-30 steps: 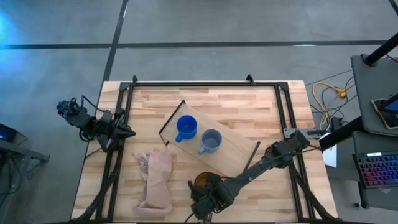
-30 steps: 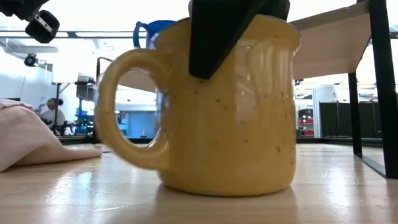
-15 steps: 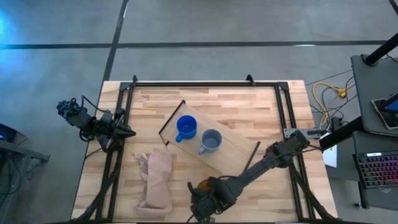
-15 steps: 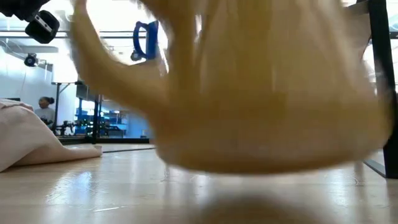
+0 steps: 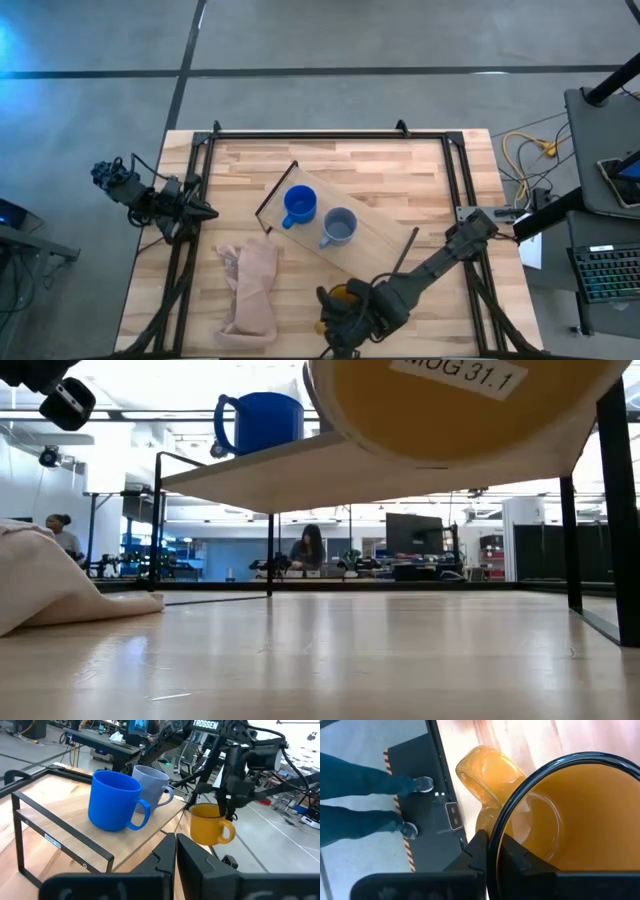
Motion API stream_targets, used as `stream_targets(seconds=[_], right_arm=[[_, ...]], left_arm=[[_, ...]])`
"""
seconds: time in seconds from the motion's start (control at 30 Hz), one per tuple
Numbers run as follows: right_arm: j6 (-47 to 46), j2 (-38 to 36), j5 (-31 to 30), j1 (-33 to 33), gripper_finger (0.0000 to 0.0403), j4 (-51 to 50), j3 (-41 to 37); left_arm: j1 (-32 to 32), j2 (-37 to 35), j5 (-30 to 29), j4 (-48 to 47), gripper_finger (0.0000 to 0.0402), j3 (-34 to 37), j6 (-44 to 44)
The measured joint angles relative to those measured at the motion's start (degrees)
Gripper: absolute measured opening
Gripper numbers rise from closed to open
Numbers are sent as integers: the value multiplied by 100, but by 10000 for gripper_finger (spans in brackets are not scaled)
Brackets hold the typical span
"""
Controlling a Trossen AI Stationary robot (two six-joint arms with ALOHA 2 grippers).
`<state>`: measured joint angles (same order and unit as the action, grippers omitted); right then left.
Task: Stack small to large cups/mugs on shelf
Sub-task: Put the yellow mug on the shelf
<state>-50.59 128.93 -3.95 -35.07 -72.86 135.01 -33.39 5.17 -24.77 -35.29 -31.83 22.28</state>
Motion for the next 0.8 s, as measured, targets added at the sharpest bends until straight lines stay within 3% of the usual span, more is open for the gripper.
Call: stream_targets(seconds=[0.43, 0.8], right_arm=[[132, -652, -500, -68, 13, 67, -3], [166, -1094, -1375, -181, 13, -1556, -1]], left_arm=[[0, 2, -583, 16, 0, 0, 444], [-2, 5, -840, 11, 0, 0, 604]])
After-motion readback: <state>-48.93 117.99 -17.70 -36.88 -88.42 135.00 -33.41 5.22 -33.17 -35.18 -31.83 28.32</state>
